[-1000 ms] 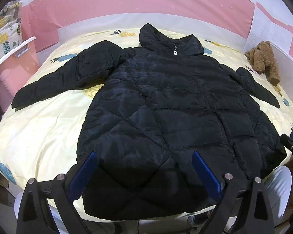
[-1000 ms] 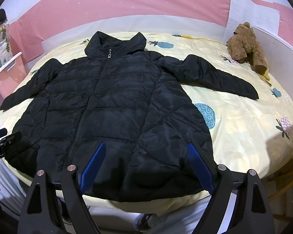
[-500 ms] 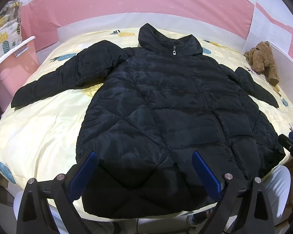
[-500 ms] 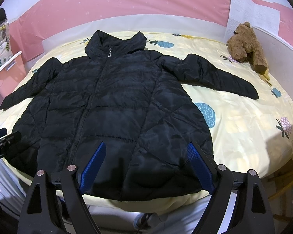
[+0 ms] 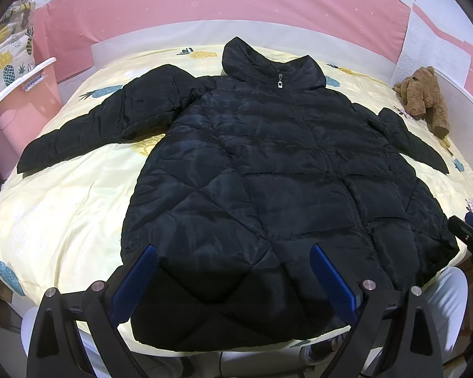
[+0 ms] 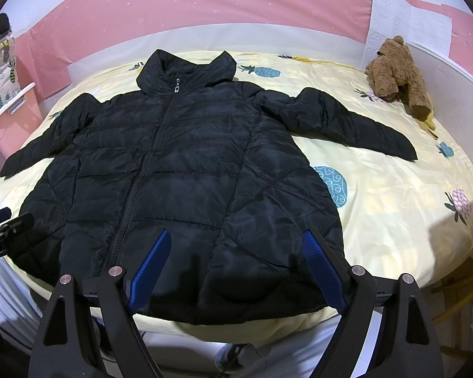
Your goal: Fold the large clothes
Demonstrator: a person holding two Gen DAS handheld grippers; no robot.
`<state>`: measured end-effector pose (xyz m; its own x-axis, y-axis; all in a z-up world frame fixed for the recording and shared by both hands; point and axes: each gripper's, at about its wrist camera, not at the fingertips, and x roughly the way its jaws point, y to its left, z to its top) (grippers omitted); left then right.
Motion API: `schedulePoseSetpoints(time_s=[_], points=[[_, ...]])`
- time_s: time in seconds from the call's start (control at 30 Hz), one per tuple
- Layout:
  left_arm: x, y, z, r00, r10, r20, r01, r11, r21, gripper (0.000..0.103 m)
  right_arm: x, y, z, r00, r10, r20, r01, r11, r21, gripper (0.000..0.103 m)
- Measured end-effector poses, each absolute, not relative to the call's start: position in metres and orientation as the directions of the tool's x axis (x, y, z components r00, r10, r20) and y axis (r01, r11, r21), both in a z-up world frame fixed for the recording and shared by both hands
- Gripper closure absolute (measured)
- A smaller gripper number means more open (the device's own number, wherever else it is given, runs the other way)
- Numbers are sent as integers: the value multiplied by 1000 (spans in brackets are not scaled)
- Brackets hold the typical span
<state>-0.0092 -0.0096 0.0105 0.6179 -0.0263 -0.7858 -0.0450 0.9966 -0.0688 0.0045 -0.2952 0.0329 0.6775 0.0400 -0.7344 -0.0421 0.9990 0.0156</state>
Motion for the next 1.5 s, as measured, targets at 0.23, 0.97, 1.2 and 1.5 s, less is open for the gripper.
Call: schedulePoseSetpoints(time_s=[0.23, 0.97, 1.2, 1.5], points=[[-10, -11, 10, 616, -26, -787, -46, 997, -68, 5, 5, -295, 33, 677, 40, -735, -42, 999, 16, 18], [-9, -10, 8, 605, -33, -796, -45, 996, -76, 5, 5, -294, 34, 676, 41, -736, -42, 999, 16, 18], [-7, -8, 6, 600, -35, -799, -46, 996, -78, 5, 6, -294, 33, 674, 40, -738, -43, 999, 15, 18], [6, 2, -1, 590, -39, -806, -58, 994, -90, 5, 25, -284, 30, 673, 68, -737, -85, 996, 15, 18]])
